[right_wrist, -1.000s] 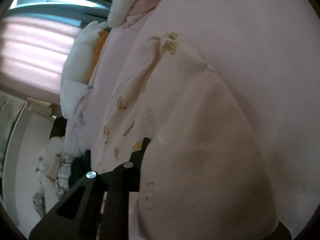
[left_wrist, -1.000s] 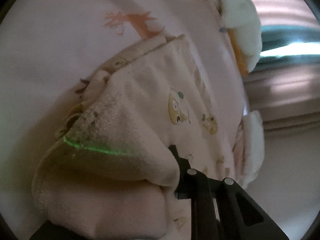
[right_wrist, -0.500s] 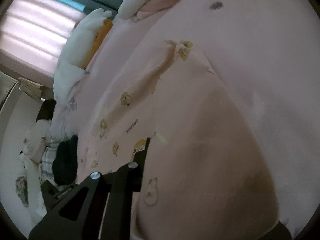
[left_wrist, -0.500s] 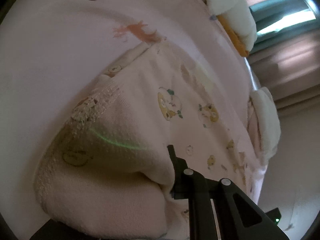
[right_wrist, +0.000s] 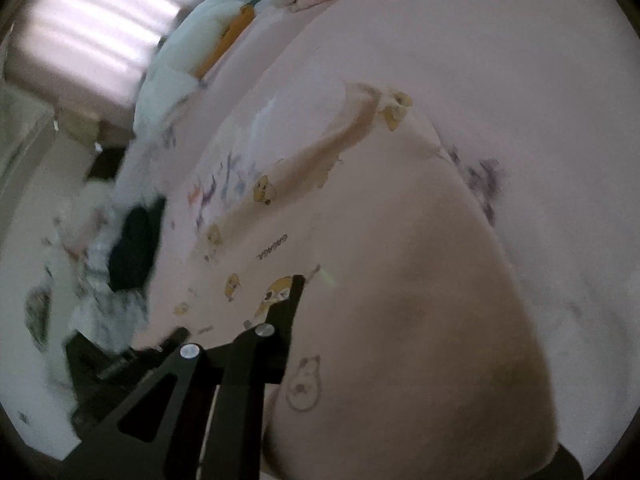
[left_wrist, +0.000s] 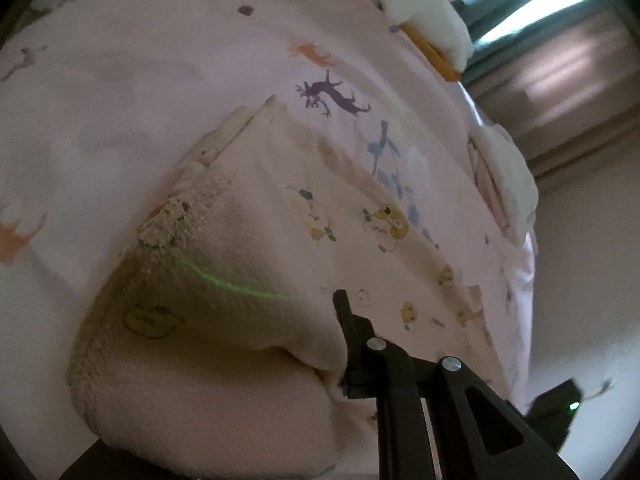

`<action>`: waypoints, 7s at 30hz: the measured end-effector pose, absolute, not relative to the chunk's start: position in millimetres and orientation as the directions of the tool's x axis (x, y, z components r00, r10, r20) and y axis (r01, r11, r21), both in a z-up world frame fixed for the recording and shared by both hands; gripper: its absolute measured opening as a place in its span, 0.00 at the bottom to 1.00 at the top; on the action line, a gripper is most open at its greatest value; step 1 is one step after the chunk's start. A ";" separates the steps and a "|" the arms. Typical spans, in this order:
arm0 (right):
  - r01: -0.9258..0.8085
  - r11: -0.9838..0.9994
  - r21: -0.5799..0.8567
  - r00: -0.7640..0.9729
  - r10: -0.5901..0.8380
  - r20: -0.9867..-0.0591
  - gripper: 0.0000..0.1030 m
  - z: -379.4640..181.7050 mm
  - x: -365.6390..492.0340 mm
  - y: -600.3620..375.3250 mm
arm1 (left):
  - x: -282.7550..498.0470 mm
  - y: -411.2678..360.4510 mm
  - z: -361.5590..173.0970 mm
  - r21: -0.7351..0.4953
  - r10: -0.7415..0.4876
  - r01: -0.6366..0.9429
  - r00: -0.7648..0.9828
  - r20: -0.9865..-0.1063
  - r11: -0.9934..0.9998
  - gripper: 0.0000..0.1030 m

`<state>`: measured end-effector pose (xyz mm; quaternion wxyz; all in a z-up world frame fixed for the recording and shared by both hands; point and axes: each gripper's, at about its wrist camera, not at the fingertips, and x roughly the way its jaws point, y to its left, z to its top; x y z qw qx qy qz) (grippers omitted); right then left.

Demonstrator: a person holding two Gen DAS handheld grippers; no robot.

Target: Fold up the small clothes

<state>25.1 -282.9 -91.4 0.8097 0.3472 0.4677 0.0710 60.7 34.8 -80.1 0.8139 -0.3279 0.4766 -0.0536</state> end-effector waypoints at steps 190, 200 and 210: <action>0.312 0.697 0.645 0.779 0.201 -0.594 0.16 -116.4 -38.1 -272.9 | -18.2 112.0 -114.6 -0.660 -0.487 -0.097 0.598 -0.637 0.745 0.06; 0.329 0.783 0.527 0.745 0.128 -0.655 0.16 -100.1 -29.4 -257.2 | -19.4 111.5 -113.5 -0.612 -0.453 -0.071 0.607 -0.653 0.787 0.06; 0.210 0.949 0.236 0.772 -0.013 -0.636 0.15 -47.6 -10.4 -193.6 | -17.2 113.7 -115.0 -0.629 -0.472 -0.080 0.590 -0.655 0.773 0.06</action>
